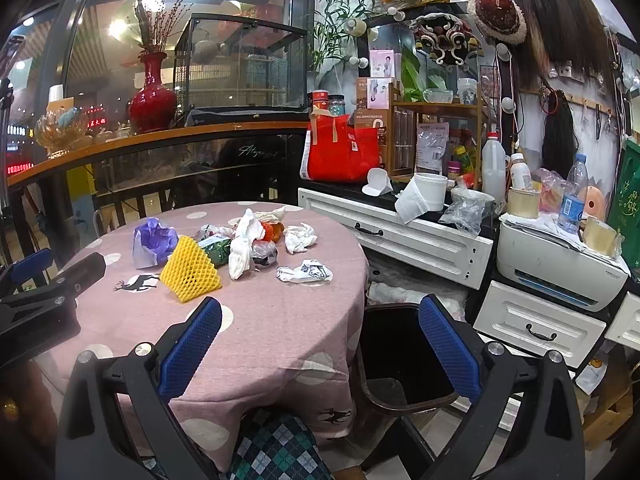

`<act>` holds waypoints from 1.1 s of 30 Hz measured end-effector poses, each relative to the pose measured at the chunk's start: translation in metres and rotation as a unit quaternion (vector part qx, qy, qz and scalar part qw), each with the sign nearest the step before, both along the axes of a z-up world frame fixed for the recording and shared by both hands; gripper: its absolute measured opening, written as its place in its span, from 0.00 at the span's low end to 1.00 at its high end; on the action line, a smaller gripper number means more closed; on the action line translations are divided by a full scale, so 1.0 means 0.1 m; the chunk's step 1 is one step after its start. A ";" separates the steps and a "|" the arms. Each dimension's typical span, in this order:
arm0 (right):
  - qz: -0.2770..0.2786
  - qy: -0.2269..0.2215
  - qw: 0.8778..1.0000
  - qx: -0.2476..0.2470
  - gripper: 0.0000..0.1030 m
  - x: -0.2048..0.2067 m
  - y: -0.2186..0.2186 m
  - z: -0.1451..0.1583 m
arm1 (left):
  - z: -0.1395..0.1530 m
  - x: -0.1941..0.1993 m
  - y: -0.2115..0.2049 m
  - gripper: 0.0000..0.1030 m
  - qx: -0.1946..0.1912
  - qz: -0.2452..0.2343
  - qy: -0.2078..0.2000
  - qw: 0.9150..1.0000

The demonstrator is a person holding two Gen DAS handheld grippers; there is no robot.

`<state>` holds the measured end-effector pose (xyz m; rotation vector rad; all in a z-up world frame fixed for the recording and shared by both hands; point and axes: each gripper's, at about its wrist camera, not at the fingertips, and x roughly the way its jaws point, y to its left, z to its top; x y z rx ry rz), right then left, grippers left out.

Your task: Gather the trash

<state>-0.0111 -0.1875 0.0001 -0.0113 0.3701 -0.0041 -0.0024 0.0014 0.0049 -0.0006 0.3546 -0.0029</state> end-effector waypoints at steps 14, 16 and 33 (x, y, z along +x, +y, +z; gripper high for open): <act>0.001 0.000 1.000 0.001 0.95 -0.01 0.01 0.00 | -0.01 0.01 -0.03 0.95 0.003 -0.001 0.000 1.000; 0.001 0.000 1.000 0.002 0.95 0.00 0.01 0.00 | -0.01 0.01 -0.03 0.95 0.003 -0.001 0.000 1.000; 0.001 0.001 1.000 0.003 0.95 0.01 0.02 -0.01 | 0.00 0.00 -0.05 0.95 0.005 -0.006 0.000 1.000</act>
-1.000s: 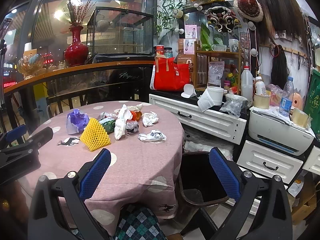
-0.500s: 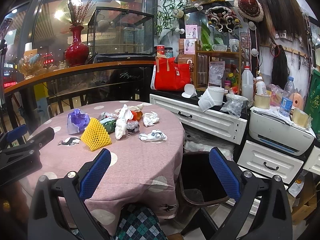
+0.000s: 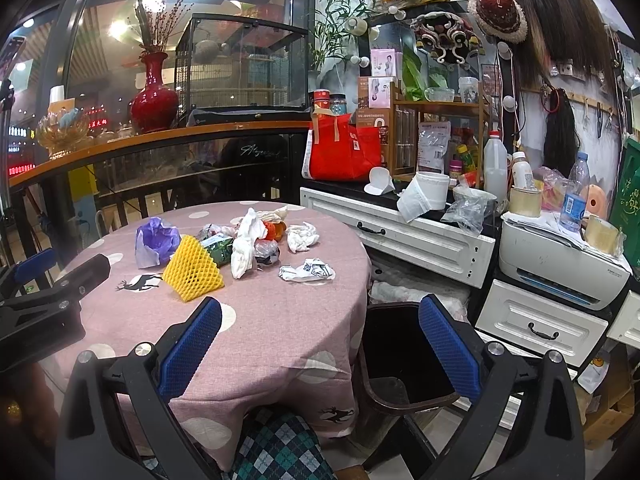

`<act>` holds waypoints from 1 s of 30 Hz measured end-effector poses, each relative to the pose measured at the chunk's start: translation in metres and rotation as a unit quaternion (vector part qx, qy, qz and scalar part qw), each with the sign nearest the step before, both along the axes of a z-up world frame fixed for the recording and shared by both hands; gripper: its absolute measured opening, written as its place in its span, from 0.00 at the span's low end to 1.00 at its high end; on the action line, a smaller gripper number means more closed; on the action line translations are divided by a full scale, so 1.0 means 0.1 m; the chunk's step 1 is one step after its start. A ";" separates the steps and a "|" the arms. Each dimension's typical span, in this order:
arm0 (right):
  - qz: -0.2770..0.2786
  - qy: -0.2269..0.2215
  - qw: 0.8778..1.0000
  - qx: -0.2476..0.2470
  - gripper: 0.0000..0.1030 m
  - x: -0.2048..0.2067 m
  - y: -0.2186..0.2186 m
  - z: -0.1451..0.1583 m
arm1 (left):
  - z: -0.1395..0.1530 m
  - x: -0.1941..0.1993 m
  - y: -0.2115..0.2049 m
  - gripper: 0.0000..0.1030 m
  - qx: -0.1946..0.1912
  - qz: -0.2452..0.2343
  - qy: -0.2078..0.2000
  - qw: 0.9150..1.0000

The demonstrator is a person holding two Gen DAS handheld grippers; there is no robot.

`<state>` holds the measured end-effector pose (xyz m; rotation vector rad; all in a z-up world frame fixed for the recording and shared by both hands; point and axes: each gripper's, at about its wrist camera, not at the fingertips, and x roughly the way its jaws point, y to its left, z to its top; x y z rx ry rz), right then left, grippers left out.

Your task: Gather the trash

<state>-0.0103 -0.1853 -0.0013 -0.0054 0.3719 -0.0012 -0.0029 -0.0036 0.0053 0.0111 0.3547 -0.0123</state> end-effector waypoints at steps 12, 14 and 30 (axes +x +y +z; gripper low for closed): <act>0.000 0.001 1.000 0.000 0.95 0.00 -0.01 0.00 | 0.00 0.01 0.00 0.95 -0.001 -0.002 0.002 1.000; 0.000 -0.001 1.000 -0.001 0.95 -0.01 0.03 0.00 | -0.01 0.01 -0.01 0.95 -0.001 -0.002 0.002 1.000; 0.002 0.001 1.000 0.000 0.95 0.00 0.08 -0.03 | -0.05 0.03 0.00 0.95 0.001 -0.005 0.007 1.000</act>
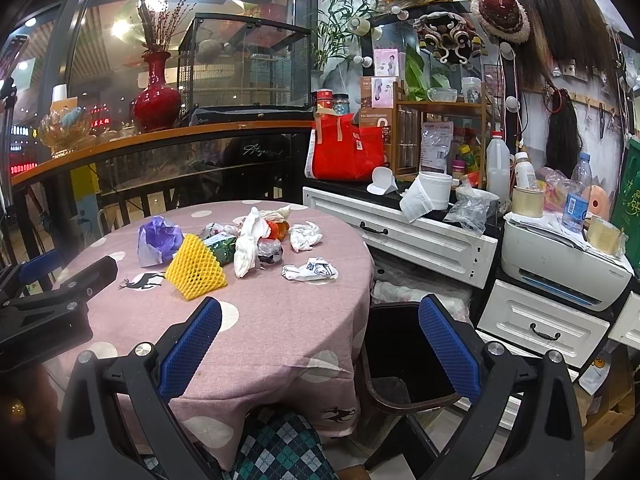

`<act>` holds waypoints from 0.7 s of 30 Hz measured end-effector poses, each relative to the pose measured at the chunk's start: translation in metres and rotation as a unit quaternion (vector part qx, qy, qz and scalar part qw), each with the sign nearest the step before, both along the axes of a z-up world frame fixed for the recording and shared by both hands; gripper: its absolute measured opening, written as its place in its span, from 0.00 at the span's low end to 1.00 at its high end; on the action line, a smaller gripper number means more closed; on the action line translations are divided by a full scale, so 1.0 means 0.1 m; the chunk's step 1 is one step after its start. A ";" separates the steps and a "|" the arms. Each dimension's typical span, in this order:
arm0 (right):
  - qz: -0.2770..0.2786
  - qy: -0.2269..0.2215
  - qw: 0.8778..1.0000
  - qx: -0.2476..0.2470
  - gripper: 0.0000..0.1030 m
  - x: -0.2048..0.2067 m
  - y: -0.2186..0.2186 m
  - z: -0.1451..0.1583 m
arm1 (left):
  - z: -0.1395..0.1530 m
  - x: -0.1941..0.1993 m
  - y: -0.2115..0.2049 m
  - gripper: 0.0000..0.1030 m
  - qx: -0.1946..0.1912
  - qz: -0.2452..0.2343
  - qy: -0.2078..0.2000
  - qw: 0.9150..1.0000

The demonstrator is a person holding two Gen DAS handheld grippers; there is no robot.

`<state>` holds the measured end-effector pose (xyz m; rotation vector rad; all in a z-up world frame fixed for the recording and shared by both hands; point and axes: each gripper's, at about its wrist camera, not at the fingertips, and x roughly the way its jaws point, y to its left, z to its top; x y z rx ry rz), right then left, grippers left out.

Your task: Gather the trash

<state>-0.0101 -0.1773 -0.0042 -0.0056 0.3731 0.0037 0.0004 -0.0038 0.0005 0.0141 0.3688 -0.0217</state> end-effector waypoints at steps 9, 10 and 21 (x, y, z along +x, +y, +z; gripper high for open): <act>0.001 0.001 1.000 0.000 0.95 0.00 0.02 -0.02 | -0.01 0.00 0.01 0.95 0.000 0.001 -0.001 1.000; 0.001 0.001 1.000 0.001 0.95 0.00 0.02 -0.02 | -0.01 0.00 0.01 0.95 0.000 0.001 -0.001 1.000; 0.000 0.002 1.000 0.001 0.95 0.00 0.03 -0.03 | -0.01 0.00 0.00 0.95 0.001 0.002 -0.001 1.000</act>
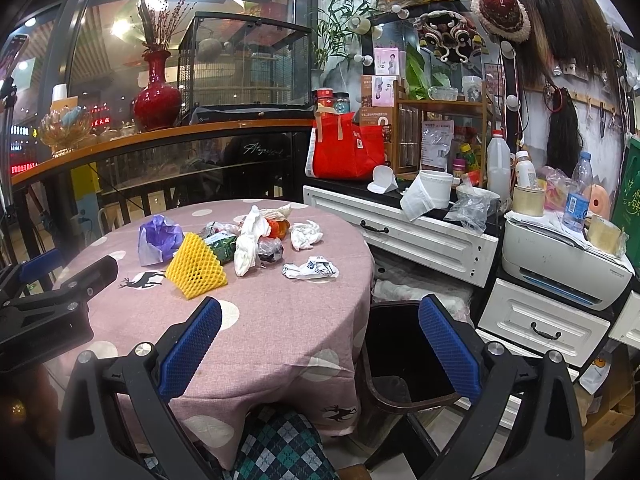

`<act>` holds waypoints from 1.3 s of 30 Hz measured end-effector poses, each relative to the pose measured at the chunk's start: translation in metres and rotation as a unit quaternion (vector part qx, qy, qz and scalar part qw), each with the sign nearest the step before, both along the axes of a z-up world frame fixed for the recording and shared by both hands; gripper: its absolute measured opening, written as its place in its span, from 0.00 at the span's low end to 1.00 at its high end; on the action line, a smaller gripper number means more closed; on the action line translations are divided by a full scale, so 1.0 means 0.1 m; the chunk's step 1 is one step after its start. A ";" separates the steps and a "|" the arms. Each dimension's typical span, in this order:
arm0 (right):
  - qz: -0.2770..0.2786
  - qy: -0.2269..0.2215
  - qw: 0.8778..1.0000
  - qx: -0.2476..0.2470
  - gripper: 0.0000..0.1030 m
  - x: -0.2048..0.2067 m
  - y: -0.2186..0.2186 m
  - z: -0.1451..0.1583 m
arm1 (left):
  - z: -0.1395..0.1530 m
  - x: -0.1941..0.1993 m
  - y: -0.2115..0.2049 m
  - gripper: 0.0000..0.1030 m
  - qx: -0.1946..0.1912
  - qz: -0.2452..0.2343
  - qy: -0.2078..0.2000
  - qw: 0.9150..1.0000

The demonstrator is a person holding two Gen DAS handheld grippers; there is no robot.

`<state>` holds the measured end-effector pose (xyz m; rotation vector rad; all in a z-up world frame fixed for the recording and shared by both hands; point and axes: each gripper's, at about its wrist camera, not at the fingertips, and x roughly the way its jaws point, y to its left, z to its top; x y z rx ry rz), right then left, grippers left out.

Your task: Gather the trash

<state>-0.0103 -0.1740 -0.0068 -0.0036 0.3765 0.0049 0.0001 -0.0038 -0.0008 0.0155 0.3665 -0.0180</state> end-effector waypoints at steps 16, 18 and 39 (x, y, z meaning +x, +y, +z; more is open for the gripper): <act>0.014 0.047 0.999 0.002 0.95 0.20 -0.05 -0.16 | -0.24 0.25 0.01 0.95 0.006 -0.007 0.054 0.999; 0.025 0.079 0.997 0.007 0.95 0.34 -0.07 -0.23 | -0.33 0.35 0.03 0.95 0.009 -0.009 0.072 0.997; 0.109 0.226 0.968 -0.026 0.91 2.17 -0.15 -0.65 | -0.62 1.88 0.34 0.95 0.025 -0.049 0.211 0.976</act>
